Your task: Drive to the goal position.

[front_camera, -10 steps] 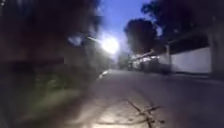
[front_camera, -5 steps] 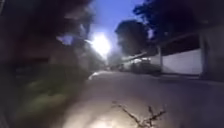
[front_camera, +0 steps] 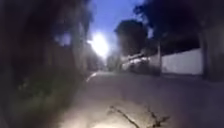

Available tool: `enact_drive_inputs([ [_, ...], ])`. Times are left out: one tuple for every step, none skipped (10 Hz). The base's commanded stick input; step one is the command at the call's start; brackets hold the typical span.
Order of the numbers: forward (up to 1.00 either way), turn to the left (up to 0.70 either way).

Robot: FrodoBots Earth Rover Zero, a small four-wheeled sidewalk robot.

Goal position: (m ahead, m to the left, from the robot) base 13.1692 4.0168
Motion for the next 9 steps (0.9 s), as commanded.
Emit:
enact_drive_inputs([
  [0.7,0.0],
  [0.7,0.0],
  [0.7,0.0],
  [0.7,0.0],
  [0.7,0.0],
  [0.7,0.0],
  [0.7,0.0],
  [0.7,0.0],
  [0.7,0.0],
])
